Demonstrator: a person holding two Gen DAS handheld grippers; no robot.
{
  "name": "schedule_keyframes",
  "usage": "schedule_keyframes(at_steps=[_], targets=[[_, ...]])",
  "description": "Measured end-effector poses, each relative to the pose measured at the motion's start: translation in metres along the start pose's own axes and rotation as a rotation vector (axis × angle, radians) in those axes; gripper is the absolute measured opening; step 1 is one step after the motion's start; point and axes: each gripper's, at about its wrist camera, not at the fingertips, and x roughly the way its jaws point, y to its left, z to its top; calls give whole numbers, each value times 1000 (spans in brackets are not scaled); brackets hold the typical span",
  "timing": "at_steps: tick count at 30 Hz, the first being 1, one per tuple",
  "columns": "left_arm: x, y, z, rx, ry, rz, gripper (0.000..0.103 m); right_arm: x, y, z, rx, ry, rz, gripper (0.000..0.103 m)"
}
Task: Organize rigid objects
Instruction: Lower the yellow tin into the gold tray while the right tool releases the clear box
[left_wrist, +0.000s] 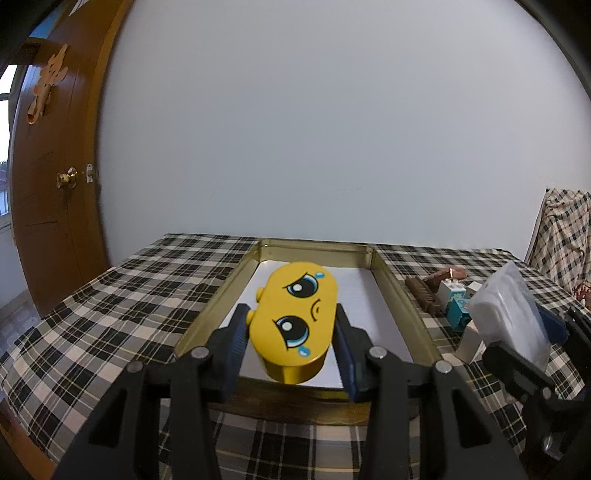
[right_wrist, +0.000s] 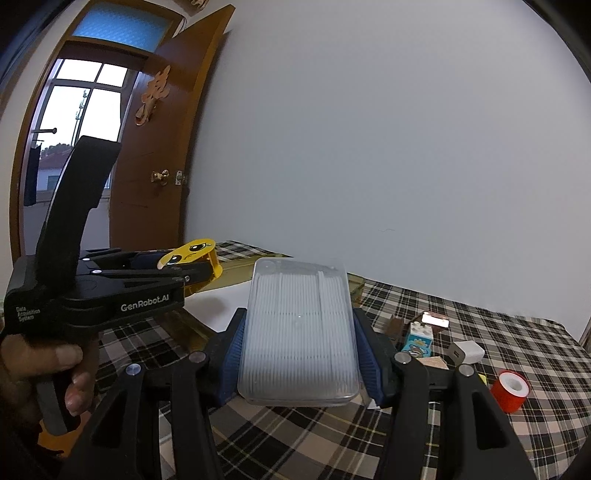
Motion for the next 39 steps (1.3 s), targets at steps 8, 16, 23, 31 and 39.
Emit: schedule_keyframes(at_steps=[8,16,23,31,39], targets=[[13,13,15,13,74,5,43,14,-9,11,58,49,72,57],[50,12,49,51,198,-59,43,47,-20,55,93,108,135,57],[95,14,75,75,295,-55,43,108,-28,74,109,222,154,57],[145,20,89,106,425,-39,43,179,-41,64,146,383,151,57],[172,13,87,176,498,10,48,209,-35,55,113,467,169,58]])
